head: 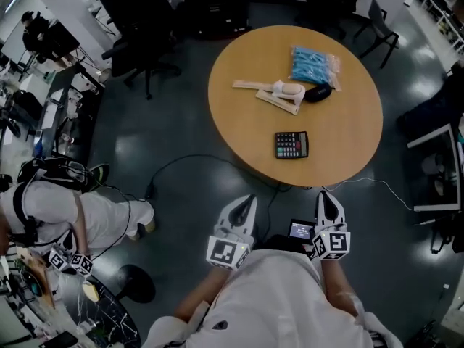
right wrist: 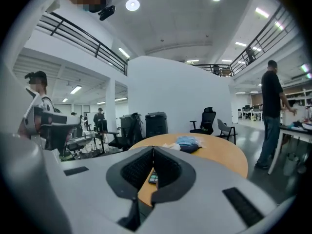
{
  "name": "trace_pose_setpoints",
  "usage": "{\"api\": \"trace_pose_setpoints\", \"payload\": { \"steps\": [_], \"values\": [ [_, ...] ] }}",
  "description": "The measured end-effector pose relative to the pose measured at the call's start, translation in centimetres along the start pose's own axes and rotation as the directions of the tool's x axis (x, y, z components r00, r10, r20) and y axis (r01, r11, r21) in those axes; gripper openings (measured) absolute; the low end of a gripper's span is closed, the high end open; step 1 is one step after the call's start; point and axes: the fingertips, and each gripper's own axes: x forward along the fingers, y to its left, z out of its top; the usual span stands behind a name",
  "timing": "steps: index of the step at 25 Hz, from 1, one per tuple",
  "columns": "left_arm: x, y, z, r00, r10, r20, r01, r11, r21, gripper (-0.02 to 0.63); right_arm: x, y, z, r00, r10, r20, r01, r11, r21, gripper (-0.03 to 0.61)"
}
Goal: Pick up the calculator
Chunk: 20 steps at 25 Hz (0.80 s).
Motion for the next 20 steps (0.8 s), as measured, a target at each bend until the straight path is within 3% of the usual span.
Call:
{"api": "trace_pose_setpoints", "payload": {
  "steps": [6, 12, 17, 20],
  "values": [
    [3.5, 4.3, 1.6, 0.999, -0.034, -0.015, 0.033, 0.999, -0.029, 0.006, 6.4, -2.0, -1.3, 0.996, -0.055, -0.068, 0.054, 0.998, -0.019, 0.015],
    [6.3, 5.4, 0.9, 0.998, -0.052, -0.041, 0.050, 0.998, -0.044, 0.005, 11.8, -6.0, -6.4, 0.976, -0.099, -0.194, 0.106, 0.994, 0.023, 0.015],
    [7.9, 5.6, 0.6, 0.996, -0.046, -0.073, 0.039, 0.995, -0.089, 0.006, 16.3, -8.9, -12.8, 0.927, -0.082, -0.367, 0.123, 0.988, 0.090, 0.020],
    [8.4, 5.6, -0.4, 0.996, -0.040, -0.085, 0.035, 0.997, -0.063, 0.006, 17.7, -9.6, -16.3, 0.889, -0.036, -0.456, 0.124, 0.979, 0.164, 0.045]
  ]
}}
